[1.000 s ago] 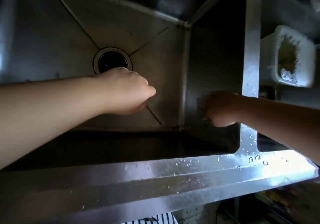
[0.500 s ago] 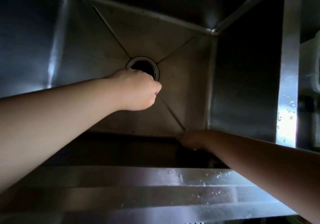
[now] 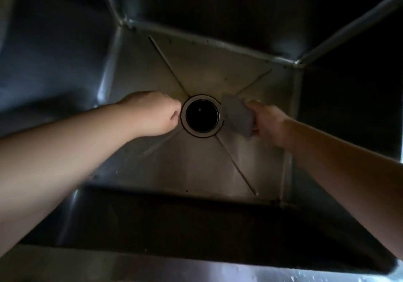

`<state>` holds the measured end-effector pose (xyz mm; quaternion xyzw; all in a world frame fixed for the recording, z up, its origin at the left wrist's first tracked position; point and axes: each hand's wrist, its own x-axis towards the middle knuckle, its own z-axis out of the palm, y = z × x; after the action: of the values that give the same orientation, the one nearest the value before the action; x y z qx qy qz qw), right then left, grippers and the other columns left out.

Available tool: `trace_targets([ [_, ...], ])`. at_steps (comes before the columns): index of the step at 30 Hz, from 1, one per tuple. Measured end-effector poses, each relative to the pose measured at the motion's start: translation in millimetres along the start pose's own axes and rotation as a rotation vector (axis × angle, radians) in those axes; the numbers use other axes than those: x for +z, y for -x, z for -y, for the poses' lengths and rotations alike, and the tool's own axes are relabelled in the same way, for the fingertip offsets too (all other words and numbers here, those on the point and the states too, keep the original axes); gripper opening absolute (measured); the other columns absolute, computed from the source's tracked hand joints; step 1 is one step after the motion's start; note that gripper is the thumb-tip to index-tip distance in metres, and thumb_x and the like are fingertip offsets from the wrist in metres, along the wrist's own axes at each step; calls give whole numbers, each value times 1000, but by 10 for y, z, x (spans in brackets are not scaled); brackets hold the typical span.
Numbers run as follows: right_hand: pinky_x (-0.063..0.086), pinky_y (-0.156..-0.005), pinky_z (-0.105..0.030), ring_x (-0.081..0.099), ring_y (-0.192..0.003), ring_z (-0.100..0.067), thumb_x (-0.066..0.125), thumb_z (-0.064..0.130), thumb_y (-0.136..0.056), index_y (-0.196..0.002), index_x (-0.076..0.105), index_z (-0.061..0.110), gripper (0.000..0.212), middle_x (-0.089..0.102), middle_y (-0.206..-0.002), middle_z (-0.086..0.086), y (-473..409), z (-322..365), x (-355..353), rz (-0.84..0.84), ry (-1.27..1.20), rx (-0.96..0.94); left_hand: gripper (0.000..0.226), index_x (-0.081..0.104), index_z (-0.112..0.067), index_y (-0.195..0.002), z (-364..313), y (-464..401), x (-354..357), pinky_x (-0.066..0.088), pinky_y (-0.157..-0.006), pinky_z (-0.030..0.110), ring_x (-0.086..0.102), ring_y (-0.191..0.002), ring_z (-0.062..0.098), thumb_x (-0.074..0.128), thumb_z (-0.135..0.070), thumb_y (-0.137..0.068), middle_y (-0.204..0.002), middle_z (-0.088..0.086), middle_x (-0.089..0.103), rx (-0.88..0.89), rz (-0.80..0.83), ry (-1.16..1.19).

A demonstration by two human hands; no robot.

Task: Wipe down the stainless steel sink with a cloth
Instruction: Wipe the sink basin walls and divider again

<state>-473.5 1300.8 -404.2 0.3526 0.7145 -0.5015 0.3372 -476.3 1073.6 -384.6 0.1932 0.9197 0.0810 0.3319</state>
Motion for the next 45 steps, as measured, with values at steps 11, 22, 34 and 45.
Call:
trace_targets([
  [11,20,-115,-35,26,-139,-31,28,23,-101,-144,31,6,46,27,-151,-19,-866,-352,-191,-279,946,-363,19,59,-24,-96,82,-334,-122,44,-77,29,53,-92,19,41,-27,-90,-93,-5,56,-111,-51,130],
  [22,-10,-114,-46,-16,-143,-33,20,54,-96,-149,-6,26,64,-17,-156,-15,-1373,22,454,-464,673,-170,24,59,-21,-107,450,-605,109,42,-90,34,52,-107,27,44,-25,-88,-117,8,58,-286,-166,157],
  [34,9,-111,-12,24,-140,-29,35,7,-99,-139,32,-6,43,23,-150,-28,-1009,-266,408,-449,564,-596,49,37,-12,-136,638,-475,269,37,-102,44,36,-129,29,45,-24,-88,-143,10,37,-467,-115,216],
  [45,-9,-118,-40,-8,-145,-32,18,30,-101,-148,3,4,56,-2,-156,-20,-1411,243,640,-438,949,-506,48,38,-13,-133,660,-425,335,38,-99,36,41,-126,29,47,-28,-89,-138,11,43,-503,-50,190],
])
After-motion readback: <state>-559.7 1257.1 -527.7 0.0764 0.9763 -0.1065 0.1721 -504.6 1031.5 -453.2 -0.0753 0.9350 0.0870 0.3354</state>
